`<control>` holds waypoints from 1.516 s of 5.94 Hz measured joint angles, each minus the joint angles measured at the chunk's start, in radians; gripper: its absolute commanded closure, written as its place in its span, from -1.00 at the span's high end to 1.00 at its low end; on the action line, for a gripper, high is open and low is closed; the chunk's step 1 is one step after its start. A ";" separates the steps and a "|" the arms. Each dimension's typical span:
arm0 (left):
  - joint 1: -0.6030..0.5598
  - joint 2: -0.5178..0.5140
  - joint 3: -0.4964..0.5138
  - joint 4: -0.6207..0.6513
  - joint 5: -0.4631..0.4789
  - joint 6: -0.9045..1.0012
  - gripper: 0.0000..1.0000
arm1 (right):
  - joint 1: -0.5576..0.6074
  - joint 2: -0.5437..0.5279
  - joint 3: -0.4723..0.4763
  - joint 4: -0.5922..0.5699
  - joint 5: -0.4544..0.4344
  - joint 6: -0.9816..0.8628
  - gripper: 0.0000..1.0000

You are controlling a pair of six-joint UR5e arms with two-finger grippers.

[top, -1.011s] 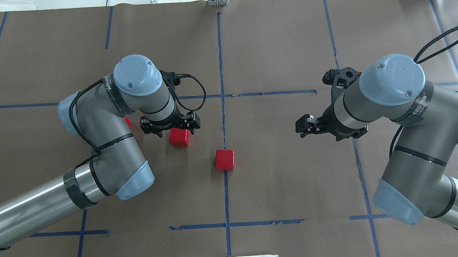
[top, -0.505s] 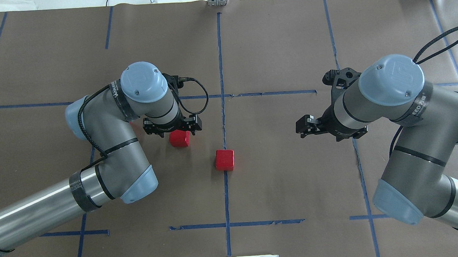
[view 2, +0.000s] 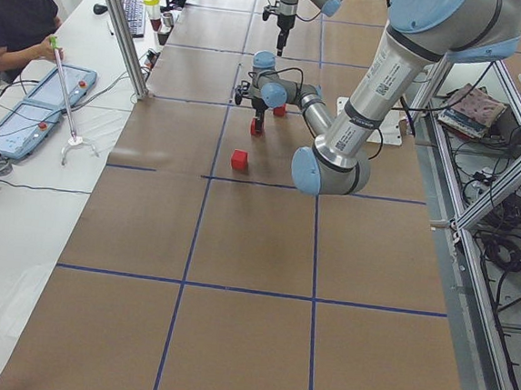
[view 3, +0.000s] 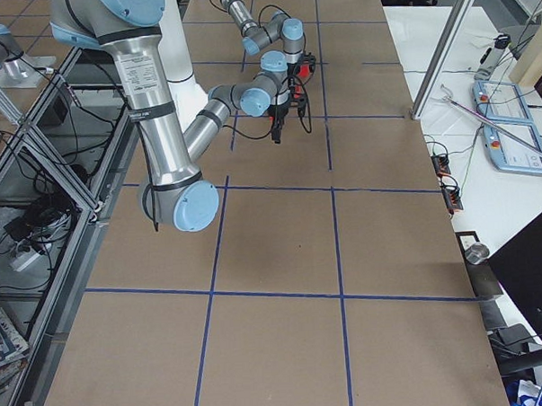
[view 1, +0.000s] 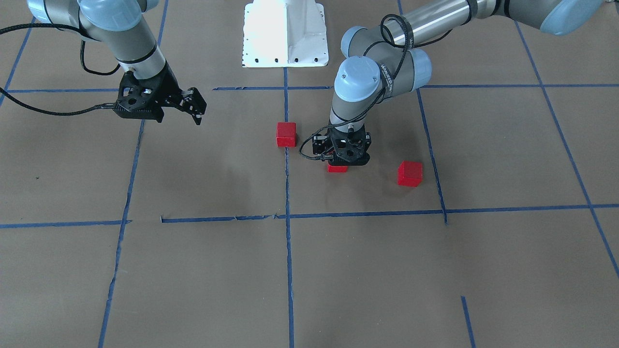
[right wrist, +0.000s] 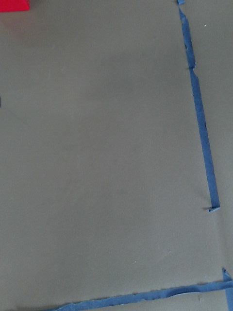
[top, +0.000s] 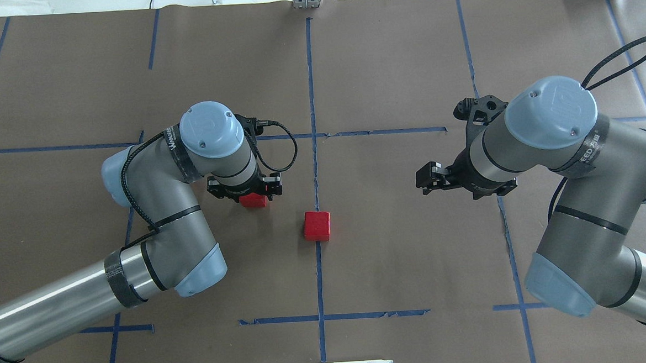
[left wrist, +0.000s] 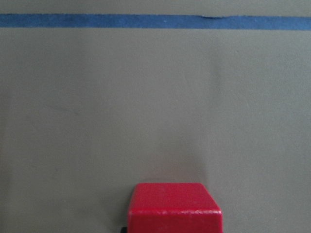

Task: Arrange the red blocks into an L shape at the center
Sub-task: 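Carry the cube with the left gripper and lower it beside the placed cube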

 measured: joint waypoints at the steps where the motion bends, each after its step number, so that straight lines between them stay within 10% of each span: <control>1: -0.015 -0.024 -0.004 0.001 0.001 -0.002 -1.00 | 0.001 0.002 0.002 0.000 0.000 0.000 1.00; 9: 0.101 -0.183 0.083 0.032 0.110 -0.141 -1.00 | 0.048 -0.072 0.050 0.000 0.010 -0.032 1.00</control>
